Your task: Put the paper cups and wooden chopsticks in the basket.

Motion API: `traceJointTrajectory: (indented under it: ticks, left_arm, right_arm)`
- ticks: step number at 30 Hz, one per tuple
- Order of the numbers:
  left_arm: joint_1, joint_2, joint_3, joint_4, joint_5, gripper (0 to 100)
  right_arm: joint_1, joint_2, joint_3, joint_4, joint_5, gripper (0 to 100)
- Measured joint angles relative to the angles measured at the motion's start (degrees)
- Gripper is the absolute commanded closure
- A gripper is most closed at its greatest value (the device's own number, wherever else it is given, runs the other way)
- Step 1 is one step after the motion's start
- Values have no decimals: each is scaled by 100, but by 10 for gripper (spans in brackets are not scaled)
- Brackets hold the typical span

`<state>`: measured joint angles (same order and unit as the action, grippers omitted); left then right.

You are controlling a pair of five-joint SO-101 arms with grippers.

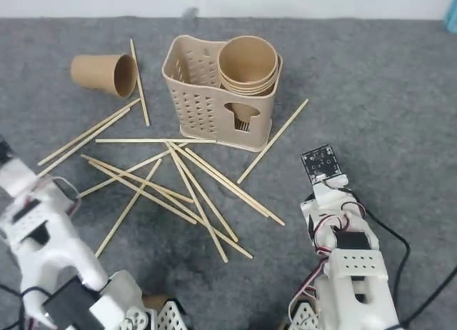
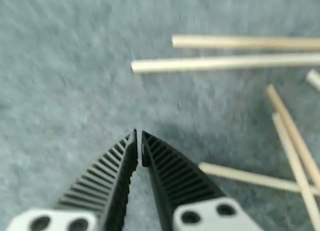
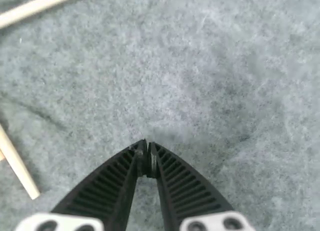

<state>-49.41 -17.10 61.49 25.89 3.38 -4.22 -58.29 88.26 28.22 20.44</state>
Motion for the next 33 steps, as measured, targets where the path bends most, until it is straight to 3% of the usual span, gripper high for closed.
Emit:
traceJointTrajectory:
  ticks: [5, 9, 13, 16, 22, 27, 33]
  left_arm:
    - [53, -747, 202, 97, 0, 988]
    - [571, -2101, 677, 695, 0, 988]
    - [1310, -3684, 1679, 888, -26, 988]
    - [1310, -4826, 2365, 782, 0, 988]
    - [1354, -6769, 3411, 765, -9, 988]
    - [1371, -7903, 3534, 1275, -18, 988]
    - [1705, -8387, 3543, 1732, -26, 988]
  right_arm:
    - [149, -1073, -413, 0, 9, 991]
    - [149, -2321, -1152, 0, 9, 991]
    - [-484, -3059, -1785, 0, 0, 989]
    - [-862, -3033, -2295, 0, -413, 989]
    - [-1301, -1873, -3349, -703, -1609, 989]
    - [-1890, -105, -4255, -1319, -1776, 989]
    - [-2189, 2154, -5785, -1204, -1785, 989]
